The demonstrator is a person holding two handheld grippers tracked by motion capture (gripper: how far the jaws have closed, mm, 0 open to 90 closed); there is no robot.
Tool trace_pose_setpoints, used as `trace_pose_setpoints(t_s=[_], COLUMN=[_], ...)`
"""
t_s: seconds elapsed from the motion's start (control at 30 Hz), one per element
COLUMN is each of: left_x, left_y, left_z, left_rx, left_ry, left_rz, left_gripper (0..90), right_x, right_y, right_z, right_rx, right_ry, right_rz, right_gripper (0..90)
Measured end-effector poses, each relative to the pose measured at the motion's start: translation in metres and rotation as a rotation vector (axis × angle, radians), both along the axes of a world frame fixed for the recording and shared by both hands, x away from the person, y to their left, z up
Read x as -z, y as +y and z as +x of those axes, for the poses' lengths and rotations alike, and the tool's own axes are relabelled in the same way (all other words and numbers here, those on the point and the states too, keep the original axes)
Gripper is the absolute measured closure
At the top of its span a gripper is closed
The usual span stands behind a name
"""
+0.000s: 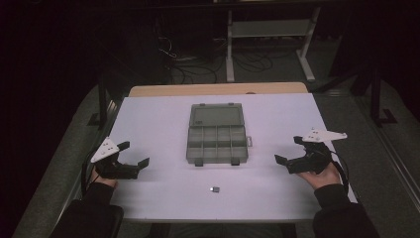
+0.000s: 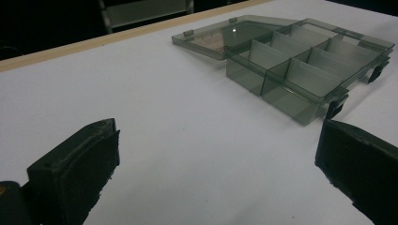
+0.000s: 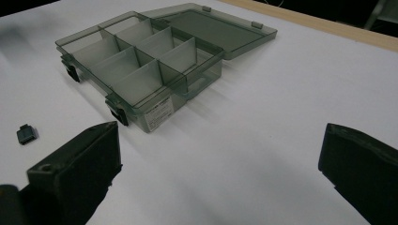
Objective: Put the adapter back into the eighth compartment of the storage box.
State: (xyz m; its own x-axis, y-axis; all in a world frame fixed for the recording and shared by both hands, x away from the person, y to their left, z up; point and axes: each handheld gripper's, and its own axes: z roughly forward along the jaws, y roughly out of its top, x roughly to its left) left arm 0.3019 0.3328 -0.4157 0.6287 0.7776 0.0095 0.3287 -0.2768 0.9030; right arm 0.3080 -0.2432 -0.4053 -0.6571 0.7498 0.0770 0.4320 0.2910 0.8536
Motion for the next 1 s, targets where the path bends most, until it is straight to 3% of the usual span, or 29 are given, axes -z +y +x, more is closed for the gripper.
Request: trace_pose_setpoints(t_s=[1.0], left_x=[0.0002], left_y=[-0.0004], left_z=[-0.0001], left_rx=[0.004], left_ry=[-0.001], left_rz=[0.006], left_gripper=[0.0], right_x=[-0.0027], right_y=[0.0052], right_z=[-0.0004], right_rx=[-0.025], right_ry=[0.002], right_rz=[-0.014], right_gripper=[0.0])
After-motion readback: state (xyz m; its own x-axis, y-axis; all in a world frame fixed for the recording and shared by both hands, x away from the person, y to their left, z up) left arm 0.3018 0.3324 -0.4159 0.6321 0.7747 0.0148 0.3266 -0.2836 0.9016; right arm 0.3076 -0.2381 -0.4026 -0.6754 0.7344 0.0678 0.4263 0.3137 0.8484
